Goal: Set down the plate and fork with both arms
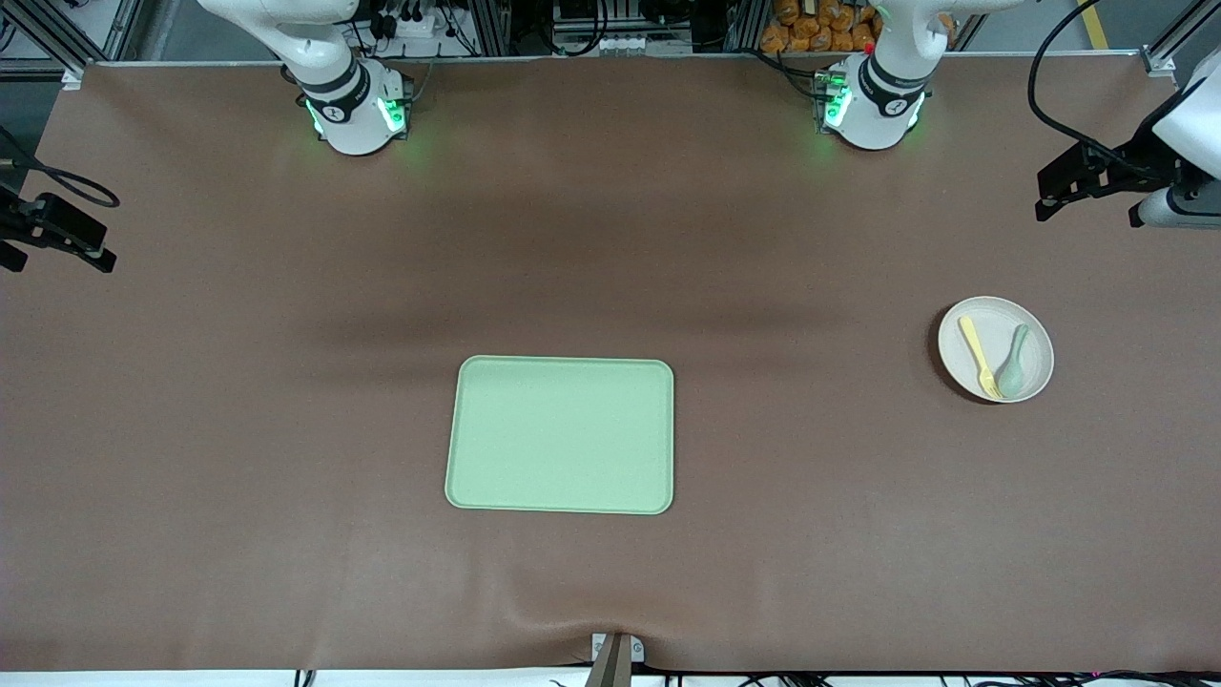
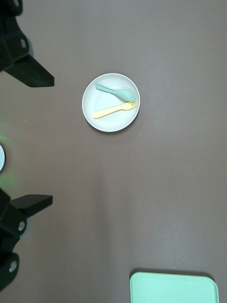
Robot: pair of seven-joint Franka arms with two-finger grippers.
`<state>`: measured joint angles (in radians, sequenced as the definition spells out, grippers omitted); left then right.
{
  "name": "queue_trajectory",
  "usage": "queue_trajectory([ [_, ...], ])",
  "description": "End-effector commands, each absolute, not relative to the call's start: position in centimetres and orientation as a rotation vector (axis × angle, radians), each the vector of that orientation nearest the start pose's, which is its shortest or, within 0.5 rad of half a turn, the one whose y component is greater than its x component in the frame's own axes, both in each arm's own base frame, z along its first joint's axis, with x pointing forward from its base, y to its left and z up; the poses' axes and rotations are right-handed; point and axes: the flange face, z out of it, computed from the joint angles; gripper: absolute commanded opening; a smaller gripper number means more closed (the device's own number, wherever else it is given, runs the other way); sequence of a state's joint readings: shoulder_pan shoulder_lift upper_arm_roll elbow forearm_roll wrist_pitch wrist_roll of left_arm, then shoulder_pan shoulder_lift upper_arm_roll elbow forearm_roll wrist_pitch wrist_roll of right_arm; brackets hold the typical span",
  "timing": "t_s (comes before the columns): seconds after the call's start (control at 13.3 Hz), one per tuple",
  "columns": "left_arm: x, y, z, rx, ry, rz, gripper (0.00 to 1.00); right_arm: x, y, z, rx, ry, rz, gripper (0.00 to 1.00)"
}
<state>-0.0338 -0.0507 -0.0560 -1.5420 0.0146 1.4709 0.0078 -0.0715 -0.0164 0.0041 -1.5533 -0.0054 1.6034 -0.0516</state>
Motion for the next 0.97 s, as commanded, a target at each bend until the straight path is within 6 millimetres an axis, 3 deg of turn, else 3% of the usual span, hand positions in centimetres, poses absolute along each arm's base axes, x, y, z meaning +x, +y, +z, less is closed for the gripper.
queue_trajectory([
  [0.0, 52.2, -4.2, 66.3, -3.131, 0.151, 0.031, 1.0, 55.2, -4.1, 64.8, -3.131, 0.021, -0.109, 1.0],
  [0.37, 52.4, -4.2, 65.7, -3.132, 0.141, 0.05, 1.0, 55.2, -4.1, 64.8, -3.131, 0.021, -0.109, 1.0],
  [0.67, 53.5, -1.2, 64.0, -3.127, 0.068, 0.101, 1.0, 55.2, -4.1, 64.8, -3.131, 0.021, -0.109, 1.0],
  [0.9, 55.1, 2.8, 60.9, -3.129, -0.041, 0.19, 1.0, 55.2, -4.1, 64.8, -3.131, 0.021, -0.109, 1.0],
])
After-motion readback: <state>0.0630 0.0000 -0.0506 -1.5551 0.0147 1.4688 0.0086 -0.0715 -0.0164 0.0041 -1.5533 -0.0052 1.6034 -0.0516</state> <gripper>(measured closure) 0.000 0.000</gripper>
